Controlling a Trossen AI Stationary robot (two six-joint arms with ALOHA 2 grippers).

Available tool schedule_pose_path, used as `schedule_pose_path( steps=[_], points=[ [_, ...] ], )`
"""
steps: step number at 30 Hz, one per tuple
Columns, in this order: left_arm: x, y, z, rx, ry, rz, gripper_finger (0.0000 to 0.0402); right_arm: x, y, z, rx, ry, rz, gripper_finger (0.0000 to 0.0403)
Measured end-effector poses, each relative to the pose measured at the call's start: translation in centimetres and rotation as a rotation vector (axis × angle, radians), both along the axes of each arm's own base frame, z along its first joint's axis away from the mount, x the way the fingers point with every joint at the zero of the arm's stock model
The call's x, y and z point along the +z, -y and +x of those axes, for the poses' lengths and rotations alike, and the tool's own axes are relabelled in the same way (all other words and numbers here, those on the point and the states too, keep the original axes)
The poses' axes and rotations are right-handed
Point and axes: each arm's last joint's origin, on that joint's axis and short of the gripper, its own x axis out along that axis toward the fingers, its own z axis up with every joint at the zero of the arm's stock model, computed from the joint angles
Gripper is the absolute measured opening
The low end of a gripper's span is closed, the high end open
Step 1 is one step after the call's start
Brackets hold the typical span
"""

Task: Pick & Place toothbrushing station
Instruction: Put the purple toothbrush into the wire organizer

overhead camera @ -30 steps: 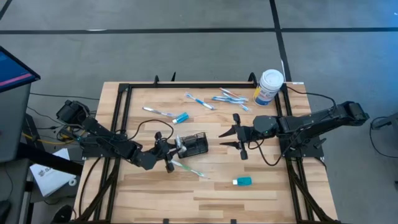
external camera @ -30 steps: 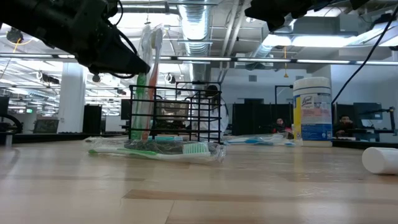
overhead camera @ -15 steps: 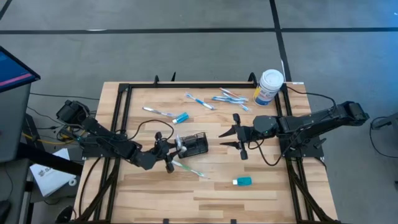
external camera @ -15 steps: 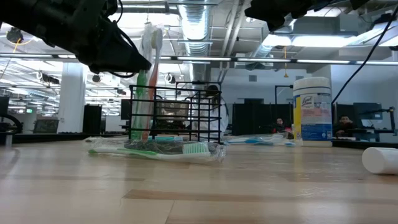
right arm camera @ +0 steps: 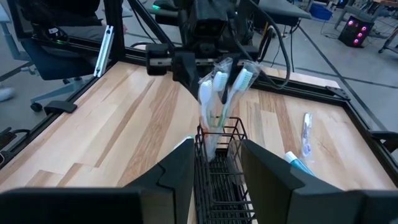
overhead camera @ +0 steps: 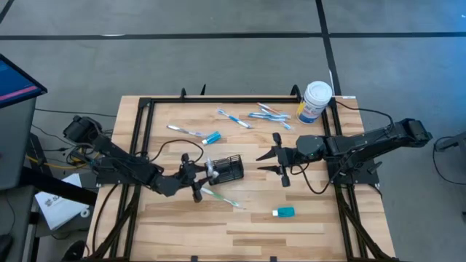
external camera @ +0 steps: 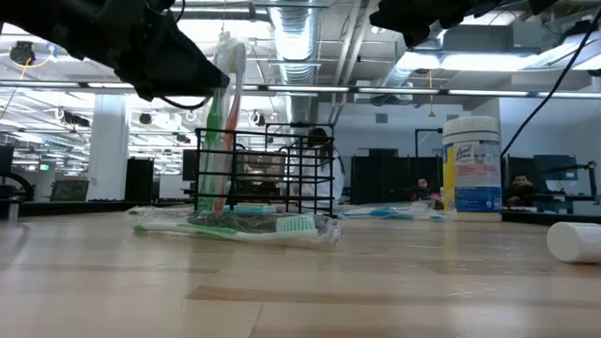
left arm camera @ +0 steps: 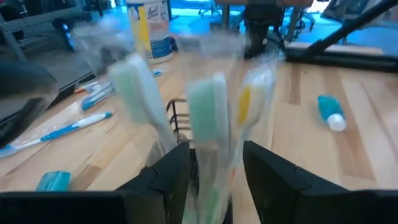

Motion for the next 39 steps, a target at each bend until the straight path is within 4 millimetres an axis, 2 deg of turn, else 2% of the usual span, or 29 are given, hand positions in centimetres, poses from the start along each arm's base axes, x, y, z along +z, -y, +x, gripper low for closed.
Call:
schedule_pose_path(
  steps=[12,22,28,33,39],
  points=[
    [2.8,-0.5,-1.0,-0.052,0.089,-0.025,0.0144,0.0,0.0,0.0,0.001,-0.001,0.0,0.0123],
    [4.7,-1.0,-1.9,-0.068,0.135,0.032,0.014,0.0,0.0,0.0,0.0,-0.001,0.001,0.0123],
    [6.0,-1.6,-2.7,-0.021,0.169,0.075,0.014,0.0,0.0,0.0,0.0,0.0,0.001,0.0123],
    [6.9,-2.6,-3.1,0.053,0.195,0.09,0.014,0.0,0.0,0.0,0.0,0.0,0.002,0.0123],
    [7.8,-4.8,-3.3,0.147,0.22,0.107,0.014,0.0,0.0,0.0,0.0,0.0,0.002,0.0123]
  ],
)
